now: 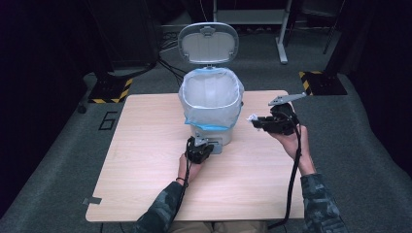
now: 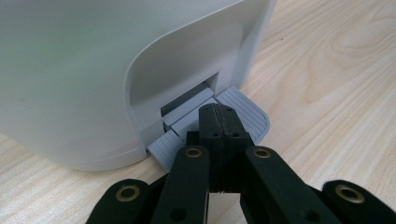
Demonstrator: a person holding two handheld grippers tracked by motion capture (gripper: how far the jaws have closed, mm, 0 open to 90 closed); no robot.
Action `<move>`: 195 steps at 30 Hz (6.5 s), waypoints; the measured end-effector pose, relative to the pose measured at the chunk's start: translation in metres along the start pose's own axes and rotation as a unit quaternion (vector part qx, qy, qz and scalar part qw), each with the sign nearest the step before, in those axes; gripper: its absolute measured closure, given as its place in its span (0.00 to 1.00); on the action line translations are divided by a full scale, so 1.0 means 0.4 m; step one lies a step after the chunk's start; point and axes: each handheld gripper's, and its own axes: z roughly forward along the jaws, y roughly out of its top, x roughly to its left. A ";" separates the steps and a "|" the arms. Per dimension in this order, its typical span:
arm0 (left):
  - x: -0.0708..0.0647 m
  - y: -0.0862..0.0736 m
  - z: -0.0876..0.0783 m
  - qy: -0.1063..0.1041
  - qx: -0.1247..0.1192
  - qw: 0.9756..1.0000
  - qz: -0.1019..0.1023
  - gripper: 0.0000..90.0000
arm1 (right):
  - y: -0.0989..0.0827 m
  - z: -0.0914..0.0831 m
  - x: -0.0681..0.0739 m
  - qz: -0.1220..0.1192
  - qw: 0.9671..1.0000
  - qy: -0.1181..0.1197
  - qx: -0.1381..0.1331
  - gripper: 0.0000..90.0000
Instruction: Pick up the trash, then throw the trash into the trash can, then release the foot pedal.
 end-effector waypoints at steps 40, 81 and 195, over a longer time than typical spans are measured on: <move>-0.002 0.000 0.001 -0.001 -0.004 1.000 -0.006 1.00 | 0.131 -0.069 0.022 -0.027 0.999 -0.001 -0.027 0.89; 0.004 0.000 -0.001 -0.002 0.002 1.000 -0.007 1.00 | 0.242 -0.055 0.051 -0.047 0.999 0.002 -0.027 0.89; 0.089 -0.058 -0.199 0.021 0.014 0.998 -0.065 0.21 | -0.081 -0.008 0.027 0.005 0.997 -0.076 -0.012 0.00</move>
